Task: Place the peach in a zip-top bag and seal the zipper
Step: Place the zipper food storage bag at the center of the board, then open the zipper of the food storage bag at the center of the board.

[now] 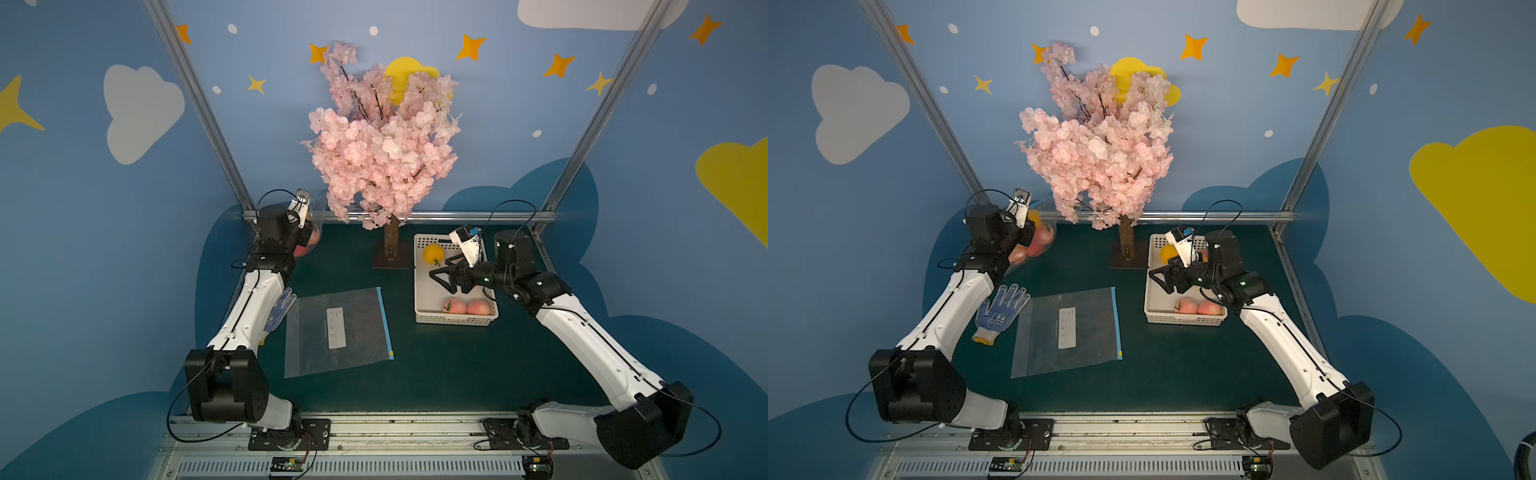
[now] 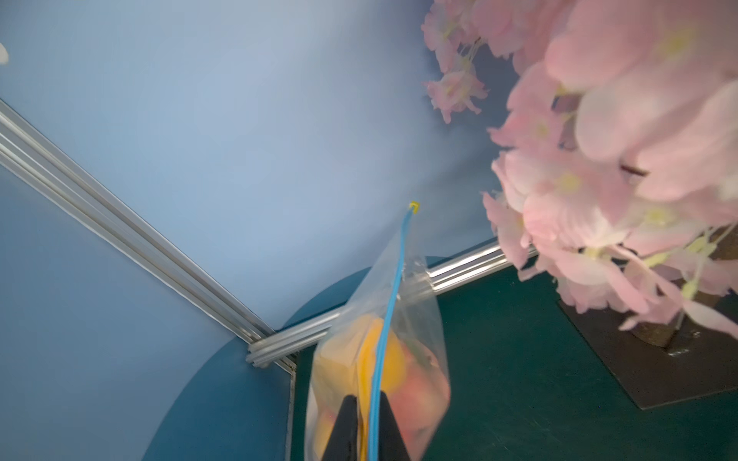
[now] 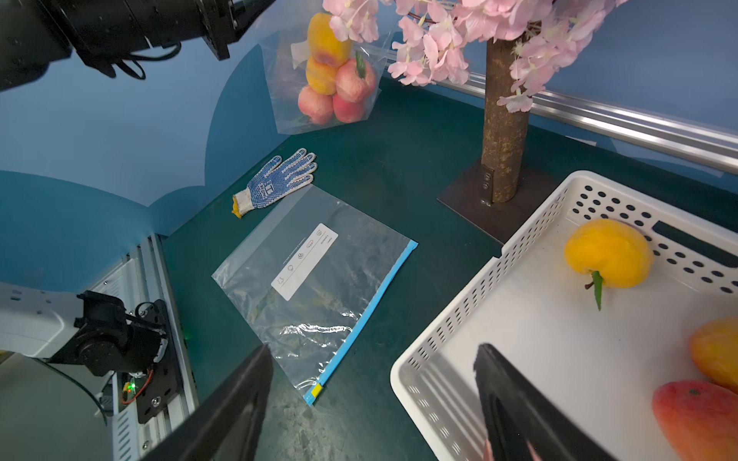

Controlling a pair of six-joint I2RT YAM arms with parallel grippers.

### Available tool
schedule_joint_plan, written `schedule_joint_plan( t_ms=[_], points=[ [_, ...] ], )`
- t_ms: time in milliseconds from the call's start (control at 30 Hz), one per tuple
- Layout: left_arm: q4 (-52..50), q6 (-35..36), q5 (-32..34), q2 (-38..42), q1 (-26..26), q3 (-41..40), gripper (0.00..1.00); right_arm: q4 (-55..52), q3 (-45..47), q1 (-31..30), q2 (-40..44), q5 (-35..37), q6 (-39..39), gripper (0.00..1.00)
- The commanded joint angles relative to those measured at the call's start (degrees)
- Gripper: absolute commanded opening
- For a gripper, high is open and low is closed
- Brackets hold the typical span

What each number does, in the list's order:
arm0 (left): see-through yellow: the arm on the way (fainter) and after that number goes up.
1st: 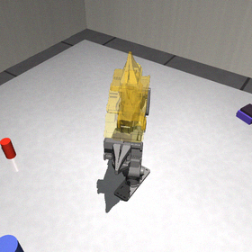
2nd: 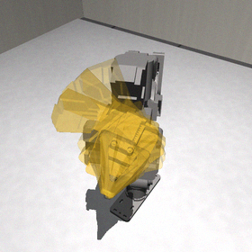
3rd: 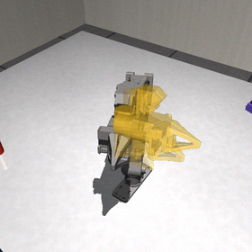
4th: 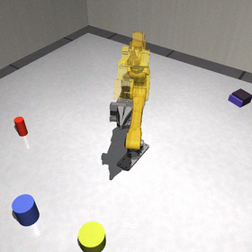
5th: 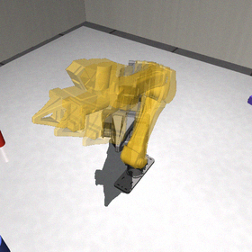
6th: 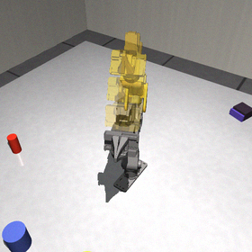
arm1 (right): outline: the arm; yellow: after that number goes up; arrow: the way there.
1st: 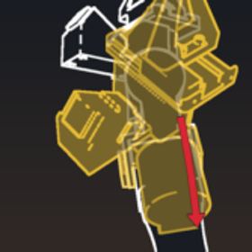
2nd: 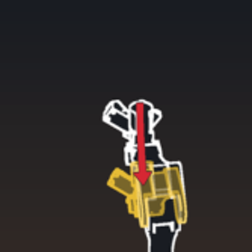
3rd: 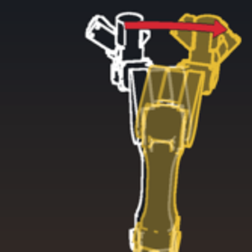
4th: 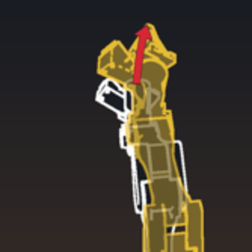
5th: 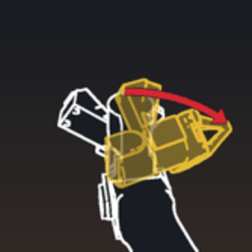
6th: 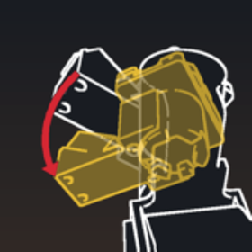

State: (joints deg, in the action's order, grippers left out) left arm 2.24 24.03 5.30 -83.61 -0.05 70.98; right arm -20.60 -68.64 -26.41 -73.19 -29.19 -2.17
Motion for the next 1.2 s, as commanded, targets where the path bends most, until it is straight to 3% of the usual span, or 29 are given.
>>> schedule_joint_plan(
  t_ms=[0, 67, 167, 267, 400, 467, 567, 700, 833, 967, 1167],
  points=[
    [-0.24, -3.5, -2.93, 2.99, 1.38, -6.84, 0.2, 3.84, 1.65, -0.85, -1.66, -2.81, -4.98, 0.82],
    [-1.36, -4.45, -4.11, 4.58, 3.26, -11.66, 0.29, 4.28, 1.75, -1.65, -3.02, -4.64, -6.11, 0.81],
    [-3.08, -8.43, -5.46, 6.78, 5.99, -16.68, 0.58, 5.02, 1.98, -3.61, -5.27, -4.95, -8.19, 0.81],
    [-5.84, -12.73, -7.57, 9.98, 8.01, -18.48, 0.75, 4.75, 2.15, -6.73, -6.7, 0.25, -9.16, 0.82],
    [-10.49, -22.77, -11.57, 17.75, 8.4, -18.24, 0.87, 5.37, 2.45, -9.58, -7.68, 6.78, -14.37, 0.81],
    [-13.34, -28.04, -12.3, 21.9, 8.4, -18.16, 0.94, 8.02, 3.69, -10.62, -8.01, 6.62, -17.66, 0.78],
    [-18.96, -34.46, -13.96, 27.4, 8.43, -18.49, 1.0, 8.02, 2.97, -13.42, -10.29, 5.84, -20.97, 0.78],
    [-28.09, -41.02, -12.66, 31.79, 8.35, -20.41, 1.0, 0.98, -2.13, -17.11, -16.54, 5.5, -24.79, 0.74],
    [-31.0, -44.56, -11.86, 36.38, 8.14, -26.03, 1.0, -1.03, -3.3, -21.25, -20.18, 13.07, -28.02, 0.77],
    [-31.36, -52.69, -10.49, 41.01, 8.1, -32.14, 1.0, -4.93, -5.94, -24.95, -24.48, 18.81, -29.57, 0.77],
    [-29.31, -57.76, -23.29, 39.84, 8.11, -37.39, 1.0, -15.01, -13.55, -26.58, -34.03, 17.2, -31.22, 0.73]
  ],
)
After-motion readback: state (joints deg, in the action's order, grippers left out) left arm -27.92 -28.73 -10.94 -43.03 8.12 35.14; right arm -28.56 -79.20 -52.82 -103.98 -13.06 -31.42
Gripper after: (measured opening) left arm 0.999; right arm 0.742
